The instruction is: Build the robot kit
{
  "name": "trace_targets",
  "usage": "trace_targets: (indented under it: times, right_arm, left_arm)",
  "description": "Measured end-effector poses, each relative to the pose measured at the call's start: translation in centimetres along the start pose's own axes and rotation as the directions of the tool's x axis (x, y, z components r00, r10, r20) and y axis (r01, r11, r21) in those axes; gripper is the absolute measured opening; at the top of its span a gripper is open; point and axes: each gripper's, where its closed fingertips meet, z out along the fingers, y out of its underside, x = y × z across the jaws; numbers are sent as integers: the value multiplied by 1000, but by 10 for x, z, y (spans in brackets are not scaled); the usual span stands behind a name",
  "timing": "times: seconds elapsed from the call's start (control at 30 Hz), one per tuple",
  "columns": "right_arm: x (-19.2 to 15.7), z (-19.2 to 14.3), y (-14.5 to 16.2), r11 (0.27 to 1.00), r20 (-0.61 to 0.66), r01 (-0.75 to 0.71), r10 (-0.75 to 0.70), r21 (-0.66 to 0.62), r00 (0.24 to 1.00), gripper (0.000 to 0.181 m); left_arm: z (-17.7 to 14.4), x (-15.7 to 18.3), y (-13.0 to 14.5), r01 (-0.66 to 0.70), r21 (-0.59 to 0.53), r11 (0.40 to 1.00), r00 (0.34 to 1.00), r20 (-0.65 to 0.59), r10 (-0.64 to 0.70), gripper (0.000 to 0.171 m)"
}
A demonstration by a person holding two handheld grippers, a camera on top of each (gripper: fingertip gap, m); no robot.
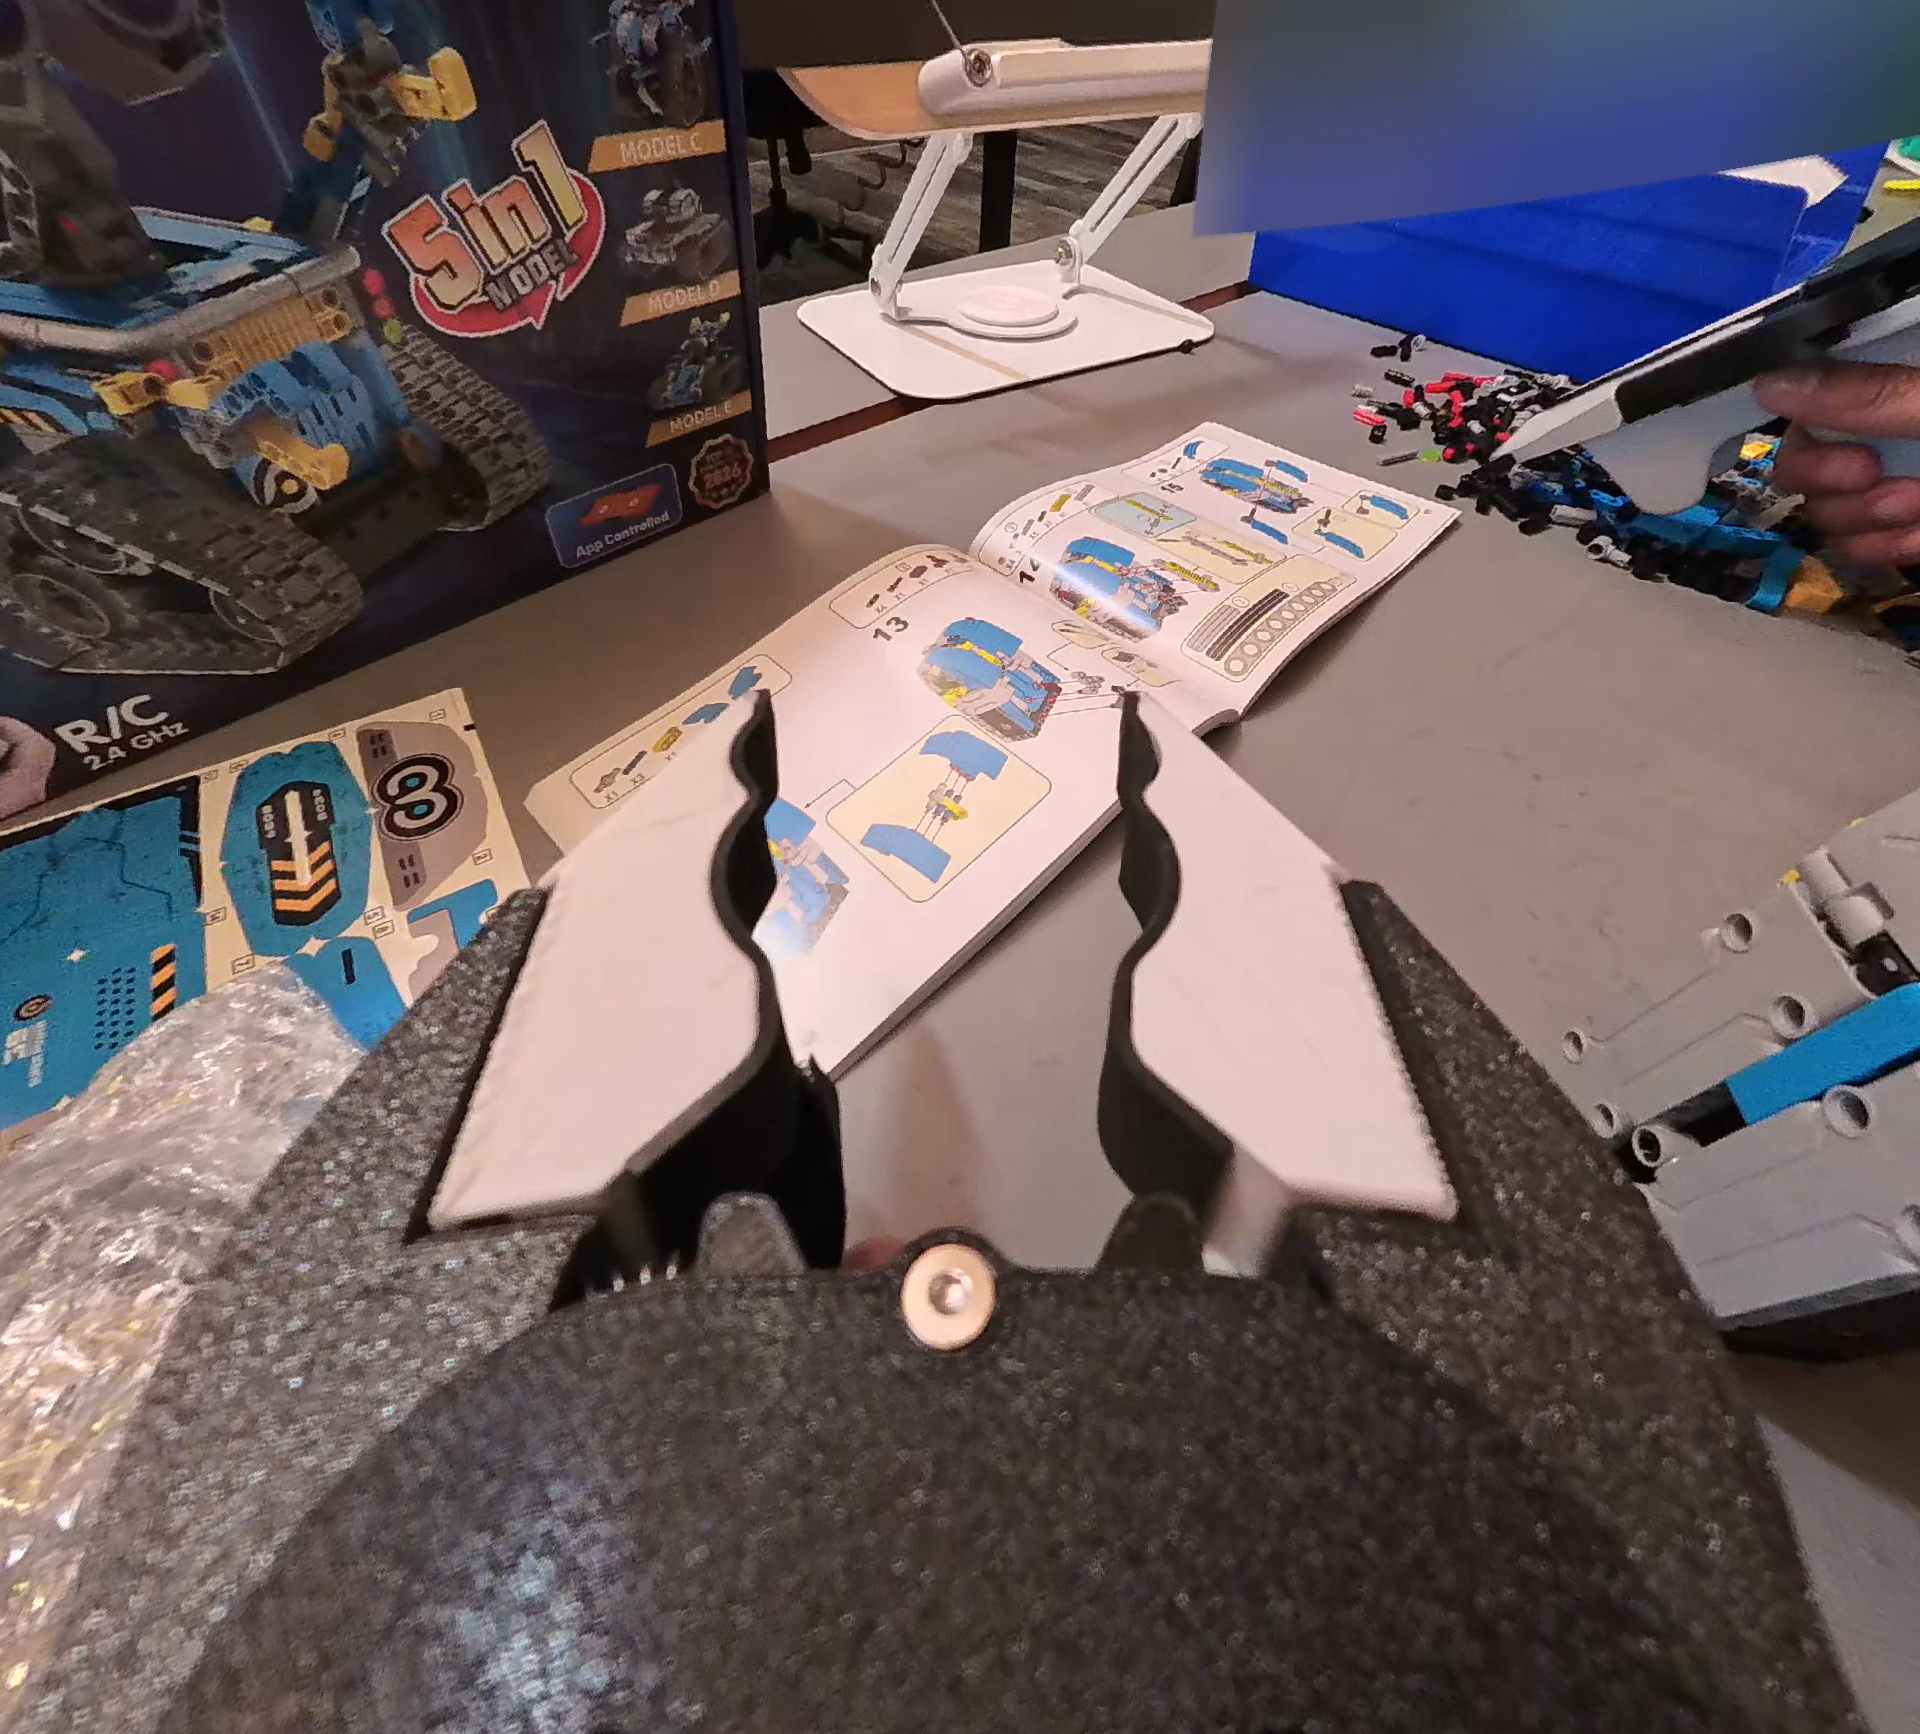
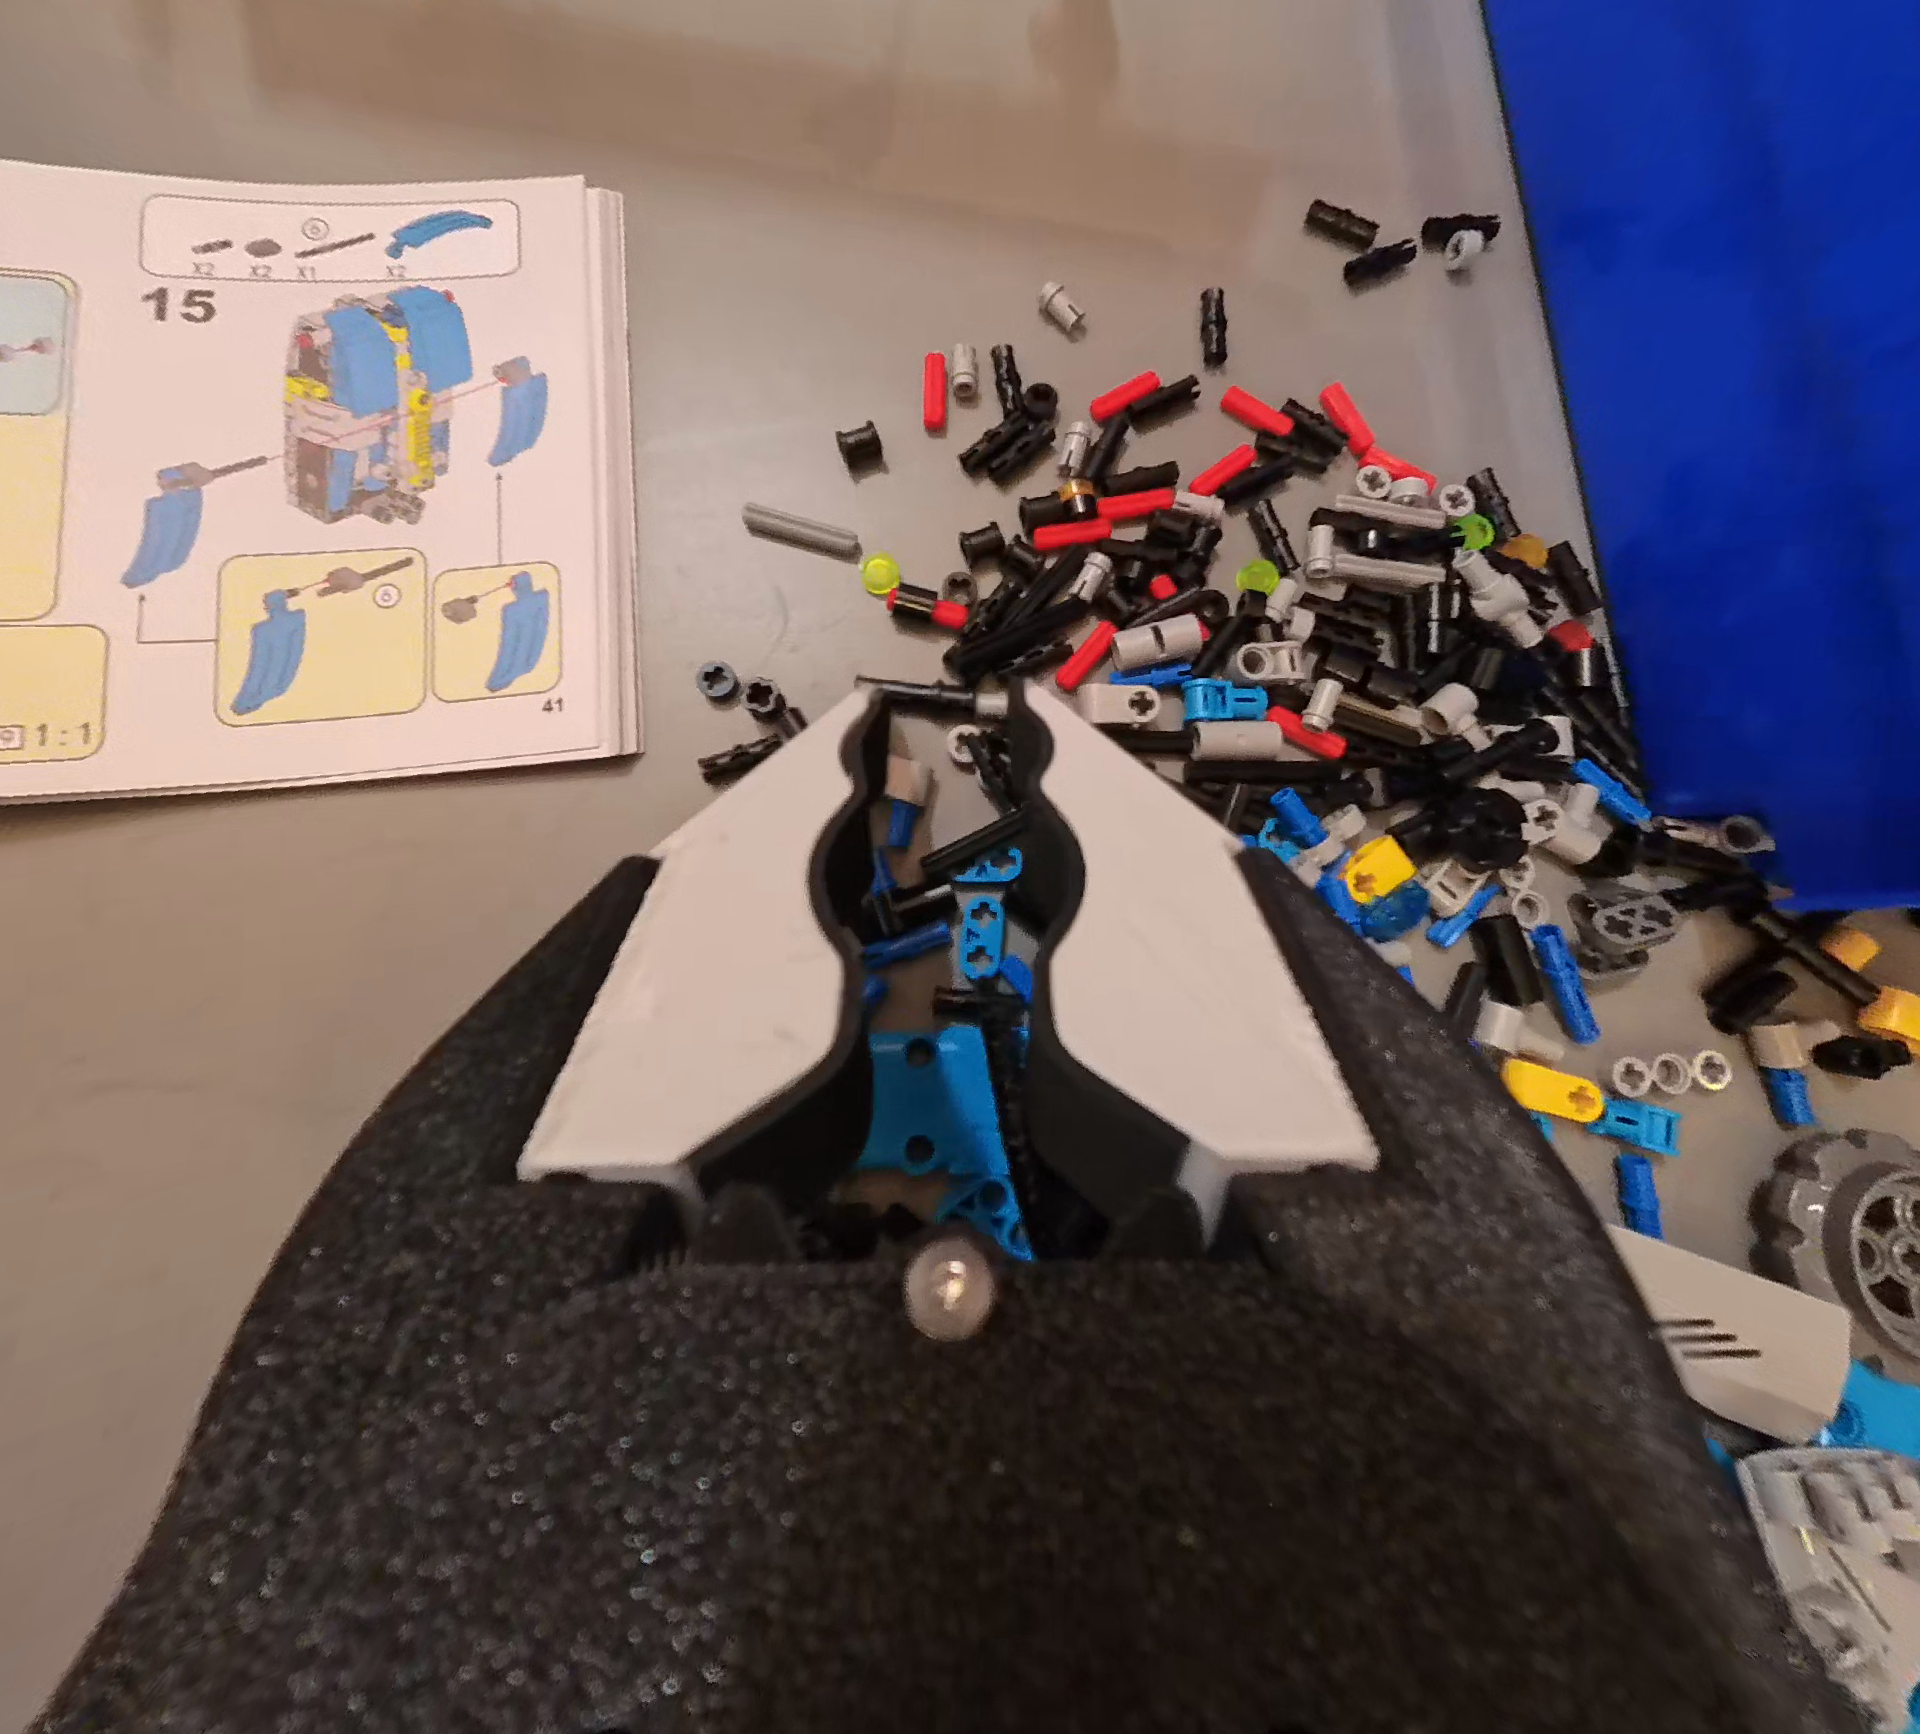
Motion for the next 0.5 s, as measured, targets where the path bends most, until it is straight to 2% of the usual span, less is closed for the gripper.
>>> trace_targets:
  times: [0.3,0.5]
  right_arm:
    - [-8,2,0,1000,10,20,-20,-2,1000,23]
    - [-8,4,0,997,-33,75,-75,3,997,22]
  left_arm:
    - [0,0,0,2,-3,1000,1000,-1,-2,66]
    - [1,-1,1,7,-11,1000,1000,3,-7,66]
